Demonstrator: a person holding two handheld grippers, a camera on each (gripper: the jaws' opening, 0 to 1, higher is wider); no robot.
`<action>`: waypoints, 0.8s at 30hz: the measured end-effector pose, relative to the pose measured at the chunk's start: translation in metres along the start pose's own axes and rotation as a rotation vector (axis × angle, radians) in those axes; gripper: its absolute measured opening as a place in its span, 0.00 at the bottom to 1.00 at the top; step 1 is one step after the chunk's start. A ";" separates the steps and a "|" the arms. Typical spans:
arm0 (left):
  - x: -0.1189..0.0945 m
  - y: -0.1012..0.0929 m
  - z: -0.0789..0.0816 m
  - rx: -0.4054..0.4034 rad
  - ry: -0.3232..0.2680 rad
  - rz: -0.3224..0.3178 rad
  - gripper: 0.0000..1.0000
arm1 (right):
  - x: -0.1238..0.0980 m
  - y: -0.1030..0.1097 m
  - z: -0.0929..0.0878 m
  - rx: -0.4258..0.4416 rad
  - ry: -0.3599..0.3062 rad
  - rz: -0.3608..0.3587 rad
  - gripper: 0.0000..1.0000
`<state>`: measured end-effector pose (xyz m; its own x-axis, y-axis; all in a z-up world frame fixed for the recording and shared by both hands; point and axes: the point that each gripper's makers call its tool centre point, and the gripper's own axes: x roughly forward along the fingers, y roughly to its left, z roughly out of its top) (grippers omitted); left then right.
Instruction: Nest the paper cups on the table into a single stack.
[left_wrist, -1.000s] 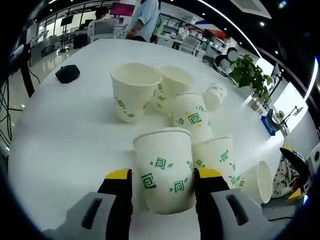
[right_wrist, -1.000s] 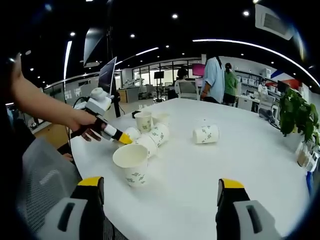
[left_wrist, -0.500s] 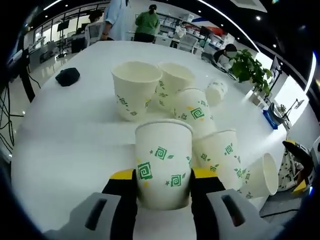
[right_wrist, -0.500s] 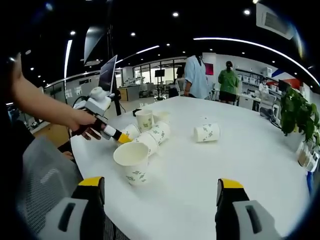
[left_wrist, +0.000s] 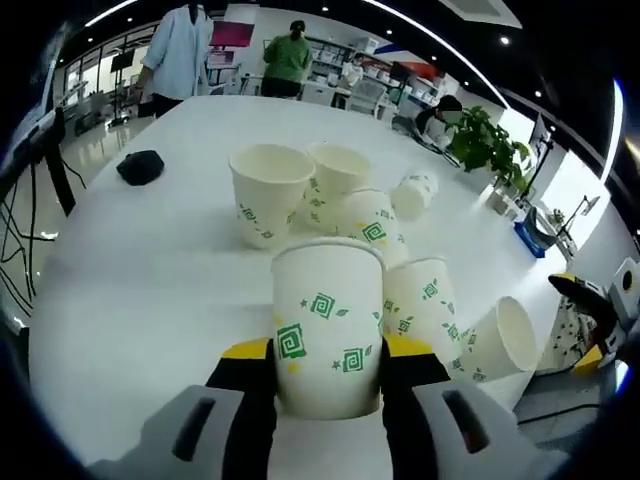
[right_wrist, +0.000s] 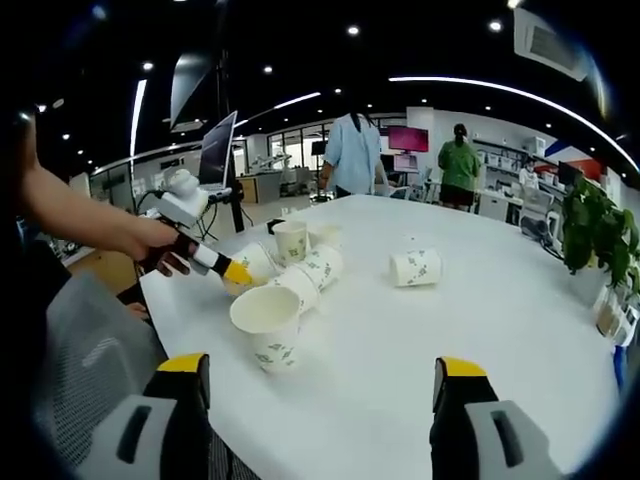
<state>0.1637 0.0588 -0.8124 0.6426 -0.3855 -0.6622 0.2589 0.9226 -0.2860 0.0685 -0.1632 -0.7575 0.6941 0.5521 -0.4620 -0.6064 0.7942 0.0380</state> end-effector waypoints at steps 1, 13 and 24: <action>-0.004 -0.001 0.001 0.004 -0.009 -0.005 0.40 | 0.000 0.001 0.001 -0.002 -0.001 0.001 0.93; -0.041 -0.018 0.020 0.039 -0.093 -0.070 0.40 | -0.007 -0.004 0.014 0.017 -0.033 -0.016 0.92; -0.070 -0.051 0.040 0.123 -0.142 -0.159 0.39 | -0.017 0.005 0.040 0.021 -0.083 -0.010 0.89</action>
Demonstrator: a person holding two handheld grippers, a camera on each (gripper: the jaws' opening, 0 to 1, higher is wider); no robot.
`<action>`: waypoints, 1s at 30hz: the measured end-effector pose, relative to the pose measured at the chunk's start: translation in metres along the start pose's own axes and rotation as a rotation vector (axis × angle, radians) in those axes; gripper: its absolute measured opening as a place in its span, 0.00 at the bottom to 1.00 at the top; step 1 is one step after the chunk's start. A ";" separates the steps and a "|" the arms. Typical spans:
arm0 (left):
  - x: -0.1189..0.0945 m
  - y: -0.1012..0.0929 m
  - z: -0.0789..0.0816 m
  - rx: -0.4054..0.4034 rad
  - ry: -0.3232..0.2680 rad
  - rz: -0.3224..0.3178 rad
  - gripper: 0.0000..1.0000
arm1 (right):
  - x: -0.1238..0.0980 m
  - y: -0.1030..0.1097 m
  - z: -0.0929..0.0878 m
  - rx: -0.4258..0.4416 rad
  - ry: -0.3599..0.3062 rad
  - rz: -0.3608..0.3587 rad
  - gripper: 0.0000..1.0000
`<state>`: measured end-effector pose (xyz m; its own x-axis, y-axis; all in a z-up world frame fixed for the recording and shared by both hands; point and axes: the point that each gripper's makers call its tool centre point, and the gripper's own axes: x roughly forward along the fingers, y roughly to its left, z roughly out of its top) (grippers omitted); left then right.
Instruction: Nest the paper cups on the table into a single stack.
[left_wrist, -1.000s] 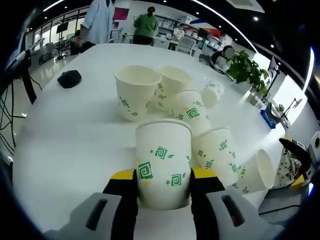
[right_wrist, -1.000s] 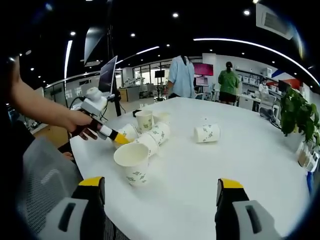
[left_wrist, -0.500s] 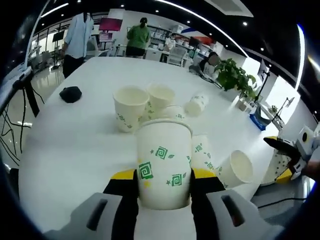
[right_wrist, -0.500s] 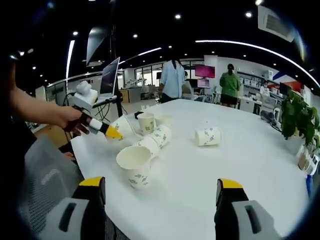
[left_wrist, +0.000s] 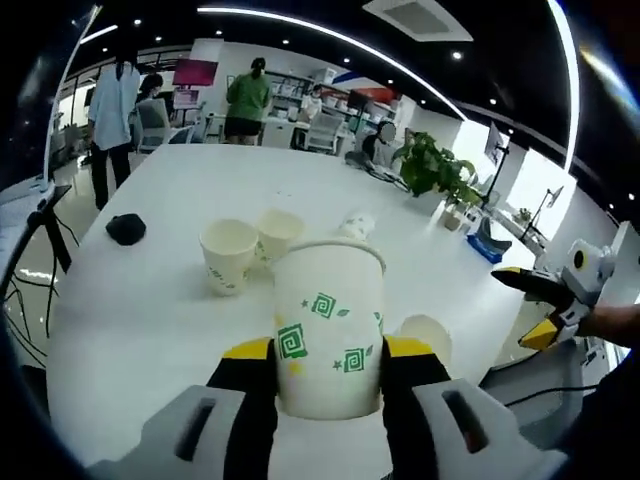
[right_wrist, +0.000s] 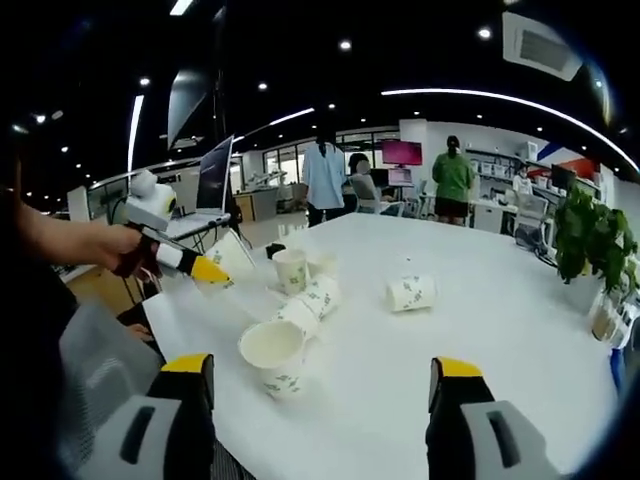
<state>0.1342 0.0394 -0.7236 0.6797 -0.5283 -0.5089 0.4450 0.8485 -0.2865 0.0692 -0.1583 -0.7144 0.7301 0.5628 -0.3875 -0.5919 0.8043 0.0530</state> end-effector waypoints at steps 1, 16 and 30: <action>0.000 -0.001 0.001 0.012 -0.002 -0.008 0.39 | -0.001 0.001 0.005 -0.012 -0.015 0.004 0.89; -0.020 -0.050 0.022 0.162 -0.052 -0.141 0.39 | -0.006 0.007 0.057 0.015 -0.083 0.047 0.76; -0.029 -0.089 0.021 0.278 -0.055 -0.291 0.39 | -0.004 0.029 0.079 -0.005 -0.092 0.160 0.57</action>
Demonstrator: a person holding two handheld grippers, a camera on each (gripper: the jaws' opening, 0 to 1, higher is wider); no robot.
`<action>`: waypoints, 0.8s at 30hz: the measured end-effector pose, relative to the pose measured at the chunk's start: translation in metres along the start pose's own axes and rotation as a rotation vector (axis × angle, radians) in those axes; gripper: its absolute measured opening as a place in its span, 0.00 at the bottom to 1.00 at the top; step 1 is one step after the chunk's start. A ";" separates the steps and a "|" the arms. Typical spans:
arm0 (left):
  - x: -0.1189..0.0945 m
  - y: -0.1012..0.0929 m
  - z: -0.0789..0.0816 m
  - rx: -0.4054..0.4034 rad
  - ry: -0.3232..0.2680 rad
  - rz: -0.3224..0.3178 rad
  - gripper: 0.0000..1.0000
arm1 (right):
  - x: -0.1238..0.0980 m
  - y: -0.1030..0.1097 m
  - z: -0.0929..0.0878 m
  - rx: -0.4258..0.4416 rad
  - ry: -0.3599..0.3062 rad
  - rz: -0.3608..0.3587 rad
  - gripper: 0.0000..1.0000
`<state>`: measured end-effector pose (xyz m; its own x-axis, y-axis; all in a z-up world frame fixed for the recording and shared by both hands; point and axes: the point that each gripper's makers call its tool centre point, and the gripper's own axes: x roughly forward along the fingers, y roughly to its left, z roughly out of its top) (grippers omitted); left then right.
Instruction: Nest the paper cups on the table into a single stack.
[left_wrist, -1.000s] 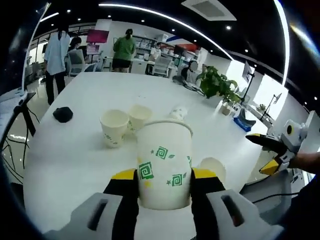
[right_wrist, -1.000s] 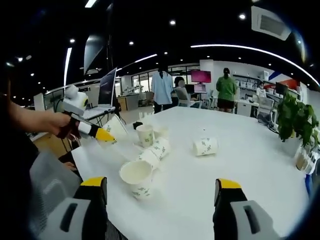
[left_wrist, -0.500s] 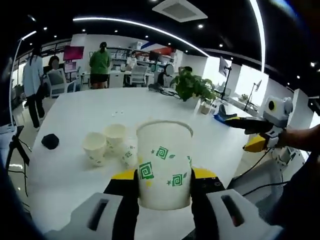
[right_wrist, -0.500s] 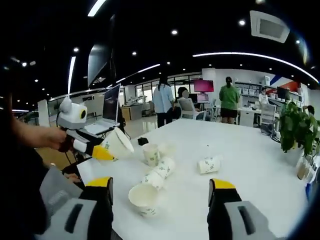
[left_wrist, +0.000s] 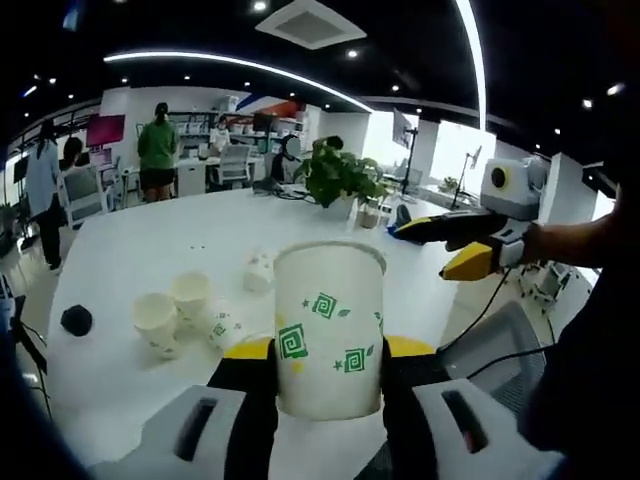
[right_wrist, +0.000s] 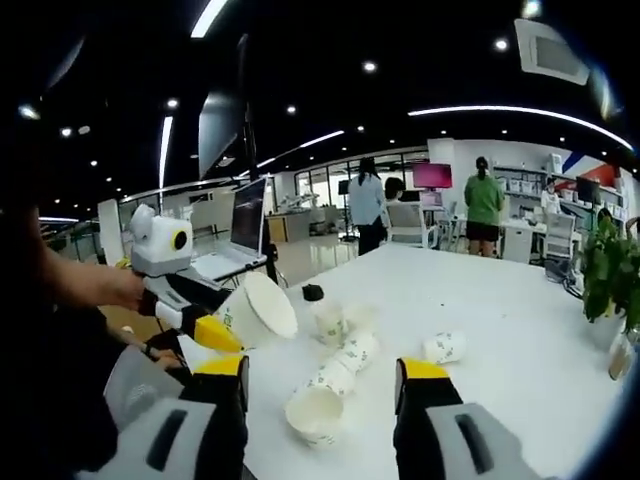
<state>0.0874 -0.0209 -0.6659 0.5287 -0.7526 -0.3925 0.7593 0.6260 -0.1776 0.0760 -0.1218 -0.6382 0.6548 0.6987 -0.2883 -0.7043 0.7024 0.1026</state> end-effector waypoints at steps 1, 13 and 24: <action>0.000 -0.001 0.000 0.004 0.000 -0.006 0.39 | 0.000 0.001 0.001 0.000 -0.002 0.003 0.56; 0.007 -0.016 -0.008 0.078 0.035 -0.082 0.39 | 0.008 0.026 0.014 0.029 -0.036 0.115 0.39; 0.011 -0.037 -0.012 0.156 0.056 -0.156 0.39 | 0.009 0.053 0.018 0.124 -0.045 0.249 0.24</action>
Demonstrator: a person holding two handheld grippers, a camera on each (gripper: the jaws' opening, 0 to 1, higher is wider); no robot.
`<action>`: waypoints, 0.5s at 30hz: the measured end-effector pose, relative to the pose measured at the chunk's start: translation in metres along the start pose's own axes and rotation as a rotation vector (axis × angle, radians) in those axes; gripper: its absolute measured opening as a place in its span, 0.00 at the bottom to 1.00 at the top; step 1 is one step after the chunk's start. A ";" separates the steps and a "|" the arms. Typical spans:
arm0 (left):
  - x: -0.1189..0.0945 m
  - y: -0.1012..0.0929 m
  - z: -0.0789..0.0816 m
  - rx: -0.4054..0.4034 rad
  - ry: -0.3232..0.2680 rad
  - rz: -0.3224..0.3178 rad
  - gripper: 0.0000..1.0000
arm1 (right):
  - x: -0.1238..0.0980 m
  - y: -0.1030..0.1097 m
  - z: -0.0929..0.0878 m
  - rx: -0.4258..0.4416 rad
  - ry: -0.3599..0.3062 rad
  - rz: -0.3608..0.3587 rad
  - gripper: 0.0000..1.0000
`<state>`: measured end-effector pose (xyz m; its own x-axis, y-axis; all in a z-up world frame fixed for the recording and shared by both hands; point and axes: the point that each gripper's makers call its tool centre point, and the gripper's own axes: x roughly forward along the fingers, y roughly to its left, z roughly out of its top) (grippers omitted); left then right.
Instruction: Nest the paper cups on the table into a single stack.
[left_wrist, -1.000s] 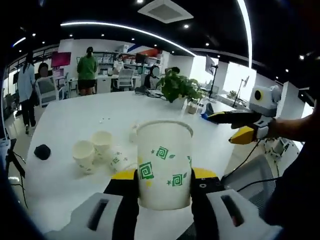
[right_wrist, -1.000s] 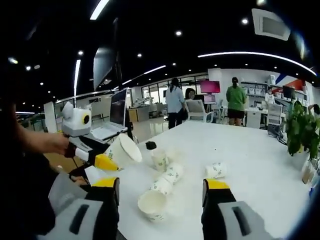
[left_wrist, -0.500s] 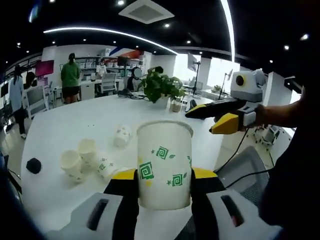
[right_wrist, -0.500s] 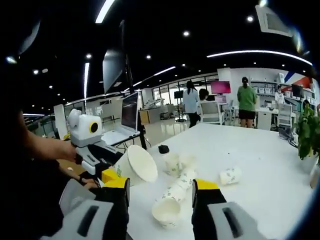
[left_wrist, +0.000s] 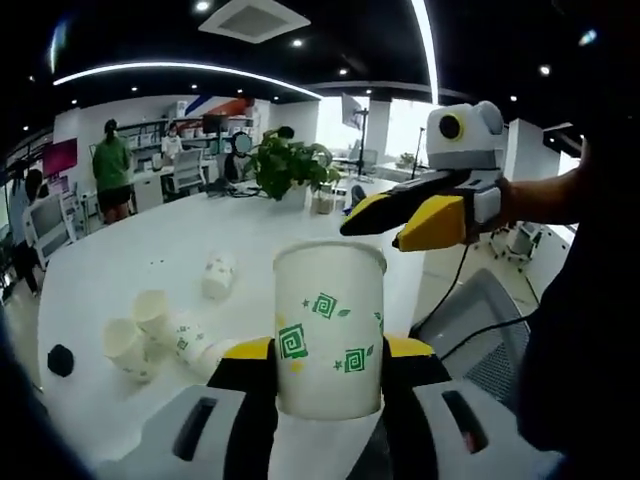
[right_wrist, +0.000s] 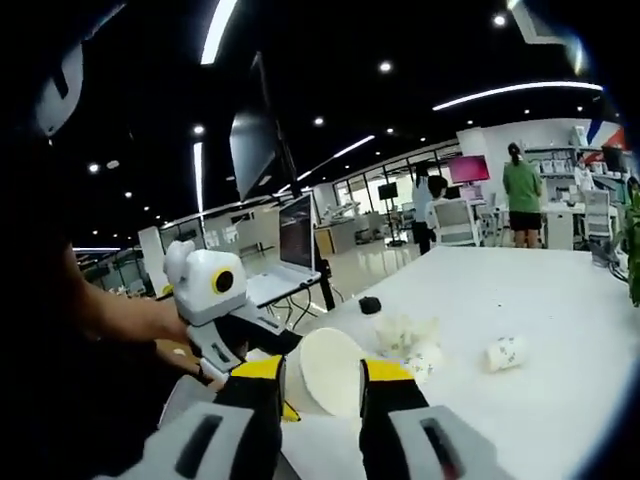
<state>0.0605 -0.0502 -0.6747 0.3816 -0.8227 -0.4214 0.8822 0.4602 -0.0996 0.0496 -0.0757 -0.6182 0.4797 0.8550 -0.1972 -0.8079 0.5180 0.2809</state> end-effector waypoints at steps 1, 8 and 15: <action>0.000 -0.001 0.000 0.002 0.001 -0.001 0.39 | 0.000 0.001 0.000 0.009 0.001 0.004 0.23; 0.004 -0.012 0.004 0.025 -0.011 -0.036 0.39 | 0.003 0.007 -0.002 0.051 0.013 0.039 0.13; 0.007 -0.018 0.004 0.044 -0.013 -0.057 0.39 | 0.006 0.015 -0.007 0.085 0.041 0.078 0.03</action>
<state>0.0481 -0.0657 -0.6725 0.3334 -0.8518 -0.4041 0.9140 0.3972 -0.0831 0.0385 -0.0627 -0.6217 0.4004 0.8921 -0.2096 -0.8095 0.4515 0.3754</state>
